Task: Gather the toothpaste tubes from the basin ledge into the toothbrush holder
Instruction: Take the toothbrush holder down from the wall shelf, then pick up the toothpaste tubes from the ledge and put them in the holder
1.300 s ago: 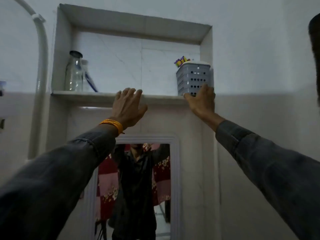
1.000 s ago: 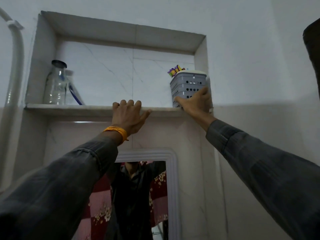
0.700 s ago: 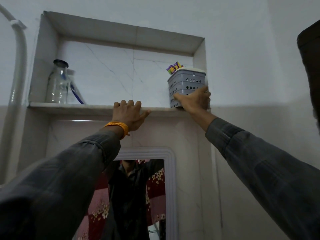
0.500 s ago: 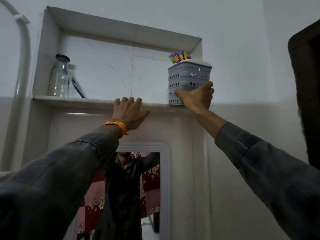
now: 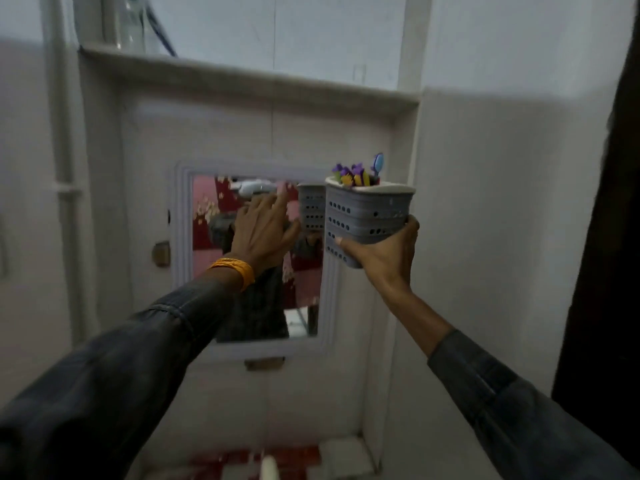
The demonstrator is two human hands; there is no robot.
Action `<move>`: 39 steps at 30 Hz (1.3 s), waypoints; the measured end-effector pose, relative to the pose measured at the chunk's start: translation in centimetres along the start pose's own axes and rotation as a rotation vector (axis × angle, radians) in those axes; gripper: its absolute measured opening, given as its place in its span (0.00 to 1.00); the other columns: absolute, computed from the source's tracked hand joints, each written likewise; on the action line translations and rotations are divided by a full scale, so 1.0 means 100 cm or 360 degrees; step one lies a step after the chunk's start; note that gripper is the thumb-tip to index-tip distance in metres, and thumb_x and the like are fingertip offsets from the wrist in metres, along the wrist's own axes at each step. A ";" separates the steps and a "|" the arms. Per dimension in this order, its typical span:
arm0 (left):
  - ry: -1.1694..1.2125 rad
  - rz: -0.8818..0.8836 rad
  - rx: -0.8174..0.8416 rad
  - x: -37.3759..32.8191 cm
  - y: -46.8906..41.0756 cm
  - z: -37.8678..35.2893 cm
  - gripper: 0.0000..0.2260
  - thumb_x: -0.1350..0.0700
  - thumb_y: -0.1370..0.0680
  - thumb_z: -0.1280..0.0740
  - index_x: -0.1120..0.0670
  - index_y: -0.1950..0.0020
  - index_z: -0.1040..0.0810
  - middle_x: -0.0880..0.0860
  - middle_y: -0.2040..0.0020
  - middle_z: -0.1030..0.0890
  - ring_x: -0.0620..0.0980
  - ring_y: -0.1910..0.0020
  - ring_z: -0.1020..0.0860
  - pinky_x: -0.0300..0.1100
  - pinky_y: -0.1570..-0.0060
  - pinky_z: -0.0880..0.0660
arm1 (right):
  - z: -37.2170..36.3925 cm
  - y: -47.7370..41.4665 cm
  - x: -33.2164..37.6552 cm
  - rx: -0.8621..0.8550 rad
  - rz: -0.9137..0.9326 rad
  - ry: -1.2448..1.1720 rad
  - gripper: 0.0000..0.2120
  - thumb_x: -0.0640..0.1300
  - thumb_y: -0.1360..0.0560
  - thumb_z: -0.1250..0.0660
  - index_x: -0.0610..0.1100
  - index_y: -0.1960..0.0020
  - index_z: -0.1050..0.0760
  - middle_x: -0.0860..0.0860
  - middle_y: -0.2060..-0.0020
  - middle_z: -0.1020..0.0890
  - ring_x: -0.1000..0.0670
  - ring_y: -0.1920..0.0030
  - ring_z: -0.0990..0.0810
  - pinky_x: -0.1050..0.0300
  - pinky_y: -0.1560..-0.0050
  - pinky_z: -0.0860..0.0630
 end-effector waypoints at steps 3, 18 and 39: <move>0.0050 0.0089 0.0163 0.012 0.063 -0.037 0.24 0.40 0.24 0.48 0.53 0.36 0.30 0.57 0.44 0.23 0.60 0.47 0.25 0.56 0.47 0.28 | 0.001 0.072 -0.067 0.0098 -0.0186 0.0001 0.53 0.46 0.43 0.11 0.39 0.28 0.38 0.46 0.34 0.28 0.51 0.39 0.26 0.59 0.41 0.27; 0.0042 0.0769 0.1056 0.088 0.310 -0.164 0.24 0.45 0.20 0.40 0.55 0.27 0.36 0.61 0.36 0.24 0.62 0.40 0.25 0.58 0.41 0.26 | 0.016 0.325 -0.300 0.0365 -0.0951 0.0364 0.58 0.50 0.49 0.10 0.39 0.28 0.38 0.42 0.34 0.25 0.43 0.36 0.22 0.46 0.38 0.21; 0.0038 0.0408 0.2032 0.139 0.440 -0.248 0.21 0.48 0.28 0.27 0.53 0.37 0.23 0.57 0.43 0.17 0.57 0.45 0.19 0.49 0.45 0.21 | -0.011 0.381 -0.325 0.0345 -0.1048 0.0211 0.59 0.32 0.48 0.11 0.42 0.25 0.40 0.51 0.31 0.24 0.67 0.38 0.22 0.68 0.40 0.22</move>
Point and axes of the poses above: each hand's wrist, its own y-axis away from the middle knuckle, its own z-axis out of the back of the hand, x = y × z, the point moved 2 cm from there along -y, towards the middle knuckle
